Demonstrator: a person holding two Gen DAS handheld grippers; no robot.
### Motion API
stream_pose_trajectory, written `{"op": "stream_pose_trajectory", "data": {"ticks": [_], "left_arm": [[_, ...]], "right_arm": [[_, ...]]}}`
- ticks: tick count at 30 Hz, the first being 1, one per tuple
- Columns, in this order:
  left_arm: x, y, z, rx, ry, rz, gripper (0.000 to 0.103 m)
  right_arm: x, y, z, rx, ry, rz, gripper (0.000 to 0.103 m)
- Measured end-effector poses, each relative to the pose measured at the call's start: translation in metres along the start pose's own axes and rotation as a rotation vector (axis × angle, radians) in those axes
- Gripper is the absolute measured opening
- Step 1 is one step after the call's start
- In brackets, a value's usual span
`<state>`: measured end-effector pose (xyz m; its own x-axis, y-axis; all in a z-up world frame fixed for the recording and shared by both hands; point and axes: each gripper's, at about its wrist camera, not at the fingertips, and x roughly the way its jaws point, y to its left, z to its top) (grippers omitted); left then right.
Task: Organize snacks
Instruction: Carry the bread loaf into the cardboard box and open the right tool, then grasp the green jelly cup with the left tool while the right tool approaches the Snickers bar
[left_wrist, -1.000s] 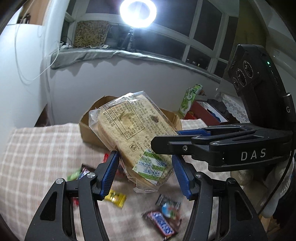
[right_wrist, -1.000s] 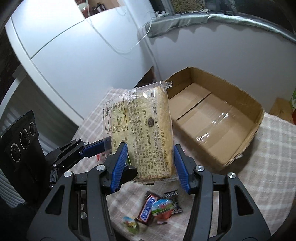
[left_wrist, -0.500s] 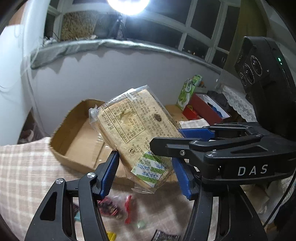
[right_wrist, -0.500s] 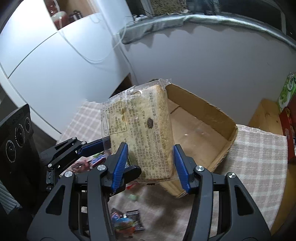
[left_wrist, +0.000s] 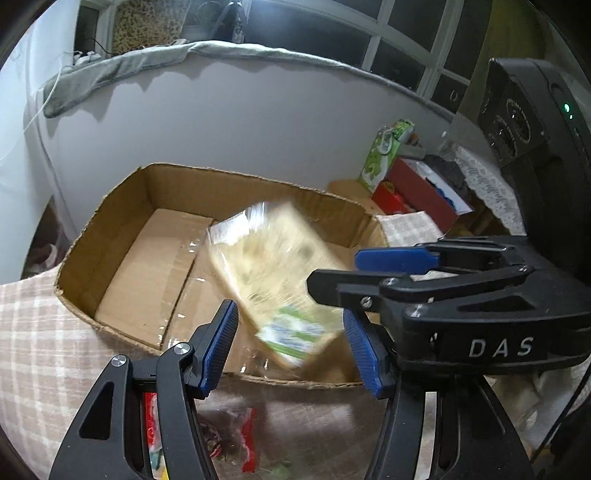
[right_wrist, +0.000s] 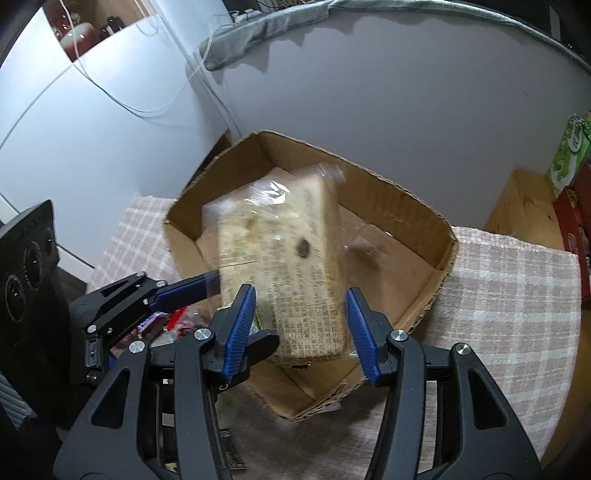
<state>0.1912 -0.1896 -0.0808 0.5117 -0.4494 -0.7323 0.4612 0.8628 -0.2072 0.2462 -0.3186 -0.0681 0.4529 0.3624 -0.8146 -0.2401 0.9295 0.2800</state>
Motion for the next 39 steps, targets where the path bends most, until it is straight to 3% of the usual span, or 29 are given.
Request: {"op": "stream_pose_trajectory", "data": {"ticks": [10, 20, 23, 30, 39], "left_arm": [[-0.019, 0.006, 0.000, 0.000, -0.032, 0.002, 0.058], [-0.063, 0.020, -0.010, -0.025, -0.091, 0.025, 0.058], [-0.081, 0.024, -0.016, -0.027, -0.116, 0.031, 0.058], [-0.118, 0.031, -0.042, -0.034, -0.164, 0.038, 0.058], [-0.146, 0.025, -0.096, -0.021, -0.156, 0.051, 0.058]], "right_arm": [[-0.012, 0.002, -0.007, 0.006, -0.030, -0.017, 0.054], [-0.045, 0.016, -0.019, -0.011, -0.082, -0.031, 0.055], [-0.057, 0.021, -0.025, -0.023, -0.105, -0.034, 0.064], [-0.076, 0.038, -0.051, -0.085, -0.130, -0.017, 0.068], [-0.082, 0.064, -0.112, -0.171, -0.122, 0.002, 0.068]]}}
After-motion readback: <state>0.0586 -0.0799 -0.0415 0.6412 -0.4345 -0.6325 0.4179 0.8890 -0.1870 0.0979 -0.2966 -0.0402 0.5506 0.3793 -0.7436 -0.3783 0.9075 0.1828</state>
